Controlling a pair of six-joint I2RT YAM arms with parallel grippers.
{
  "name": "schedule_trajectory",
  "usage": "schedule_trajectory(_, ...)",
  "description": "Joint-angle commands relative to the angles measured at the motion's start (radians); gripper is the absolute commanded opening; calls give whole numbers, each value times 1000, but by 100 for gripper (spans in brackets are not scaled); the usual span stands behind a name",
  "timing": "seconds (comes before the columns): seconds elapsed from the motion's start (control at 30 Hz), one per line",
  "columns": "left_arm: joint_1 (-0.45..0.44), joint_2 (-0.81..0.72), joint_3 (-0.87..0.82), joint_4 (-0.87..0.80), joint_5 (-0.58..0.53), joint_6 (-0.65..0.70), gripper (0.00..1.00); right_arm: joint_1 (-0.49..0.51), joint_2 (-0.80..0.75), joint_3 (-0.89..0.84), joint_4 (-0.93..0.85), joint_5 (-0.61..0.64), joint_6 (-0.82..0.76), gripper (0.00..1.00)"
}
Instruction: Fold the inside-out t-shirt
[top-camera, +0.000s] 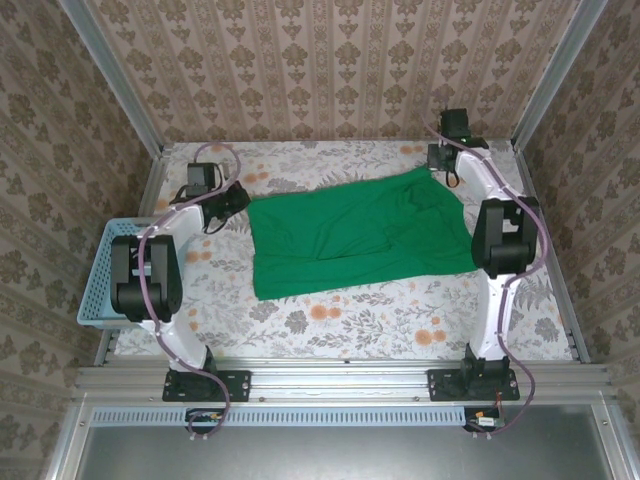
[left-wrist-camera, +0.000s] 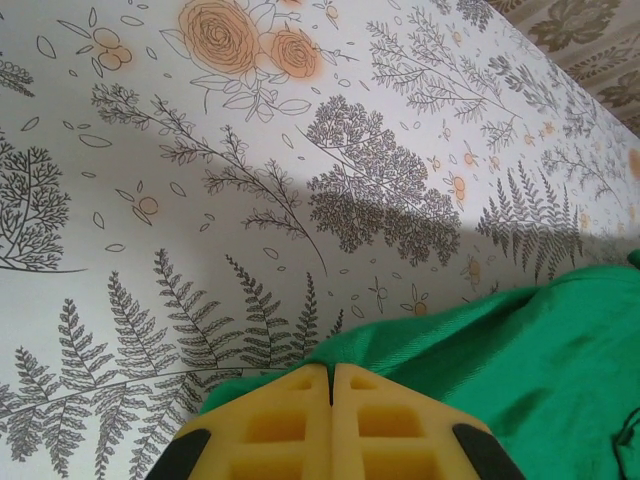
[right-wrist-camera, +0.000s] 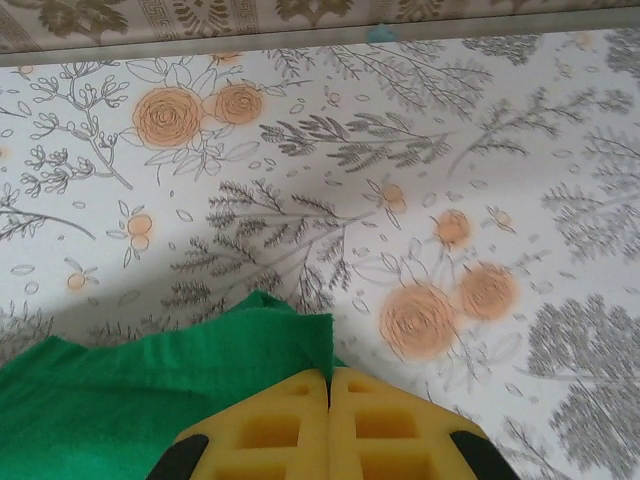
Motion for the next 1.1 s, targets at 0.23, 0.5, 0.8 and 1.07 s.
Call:
schedule_trajectory(0.23, -15, -161, -169, 96, 21, -35, 0, 2, -331, -327, 158, 37, 80, 1)
schedule_trajectory(0.5, -49, -340, -339, 73, -32, -28, 0, -20, -556, -640, 187, 22, 244, 0)
schedule_trajectory(0.8, -69, -523, -514, 46, -85, -43, 0, -48, -840, -950, 196, -17, 392, 0)
schedule_trajectory(1.07, -103, -548, -572, -22, -124, -53, 3, -66, -917, -1095, 157, -13, 482, 4)
